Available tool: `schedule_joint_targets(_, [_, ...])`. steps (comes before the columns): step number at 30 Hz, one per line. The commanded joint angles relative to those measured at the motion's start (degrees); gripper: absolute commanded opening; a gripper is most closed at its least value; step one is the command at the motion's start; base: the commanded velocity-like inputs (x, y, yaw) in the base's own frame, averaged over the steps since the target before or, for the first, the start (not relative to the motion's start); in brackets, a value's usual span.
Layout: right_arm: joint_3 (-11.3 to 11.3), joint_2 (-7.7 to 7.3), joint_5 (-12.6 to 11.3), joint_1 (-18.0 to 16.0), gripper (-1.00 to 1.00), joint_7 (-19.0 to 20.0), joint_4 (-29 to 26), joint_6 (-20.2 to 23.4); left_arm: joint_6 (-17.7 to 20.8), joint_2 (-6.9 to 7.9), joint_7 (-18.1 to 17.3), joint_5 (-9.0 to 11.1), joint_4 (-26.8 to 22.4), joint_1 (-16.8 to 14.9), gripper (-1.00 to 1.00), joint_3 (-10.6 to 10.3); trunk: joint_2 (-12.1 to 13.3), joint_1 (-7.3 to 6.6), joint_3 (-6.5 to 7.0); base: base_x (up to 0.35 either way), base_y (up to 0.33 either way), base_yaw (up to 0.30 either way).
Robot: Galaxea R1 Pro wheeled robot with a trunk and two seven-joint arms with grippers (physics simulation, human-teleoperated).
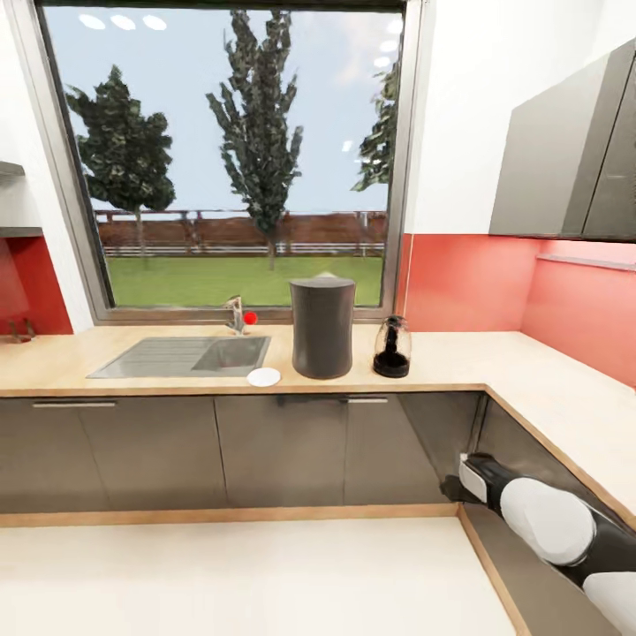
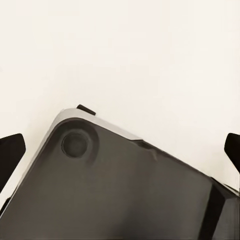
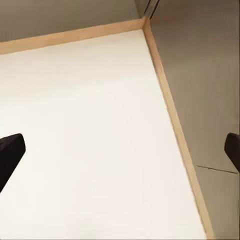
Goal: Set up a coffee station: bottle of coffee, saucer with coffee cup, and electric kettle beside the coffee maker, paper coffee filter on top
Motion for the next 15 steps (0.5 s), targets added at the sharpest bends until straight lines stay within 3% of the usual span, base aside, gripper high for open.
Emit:
schedule_joint_targets(1, [-0.3,0.01,0.9,2.8,1.00,-0.8,0.2,-2.0,0.0,-0.09,-0.5,0.7,-0.3,0.0,1.00,0.2,-0.1,0.01,-0.06,-0.032,0.000,0.000])
schedule_joint_targets(2, [-0.3,0.04,1.2,4.1,1.00,-1.0,0.2,-3.1,0.0,-0.12,-0.5,0.8,-0.4,0.0,1.00,0.2,-0.1,0.01,-0.06,-0.025,0.000,0.000])
schedule_joint_targets(3, [-0.3,0.65,2.2,11.9,1.00,-1.9,0.2,-10.0,-0.1,-0.18,-0.5,0.9,-0.7,0.0,1.00,0.2,-0.1,0.01,-0.06,-0.007,0.000,0.000])
schedule_joint_targets(7, [-0.3,0.91,2.5,18.7,1.00,-2.1,0.2,-16.1,-0.2,-0.15,-0.5,0.9,-1.6,0.0,1.00,0.2,-0.1,0.01,-0.06,-0.003,0.000,0.000])
schedule_joint_targets(8, [-0.3,0.89,3.1,25.0,1.00,-2.2,0.2,-20.8,-0.1,-0.11,-0.5,1.0,-2.8,0.0,1.00,0.2,-0.1,0.01,-0.06,0.000,0.000,0.000])
schedule_joint_targets(10, [-0.2,0.78,4.5,29.6,1.00,-2.2,0.2,-24.5,0.0,-0.13,-0.4,1.0,-3.5,0.0,1.00,0.2,-0.1,0.01,-0.06,0.000,0.000,0.000])
schedule_joint_targets(11, [-0.2,0.67,6.6,34.5,1.00,-2.2,0.2,-28.2,0.3,-0.15,-0.4,1.0,-4.7,0.0,1.00,0.2,-0.1,0.01,-0.06,0.000,0.000,0.000])
schedule_joint_targets(15, [-0.3,0.37,8.2,42.4,1.00,-2.0,0.2,-34.3,0.5,-0.07,-0.5,1.0,-5.7,0.0,1.00,0.2,-0.1,0.01,-0.06,0.000,0.000,0.000])
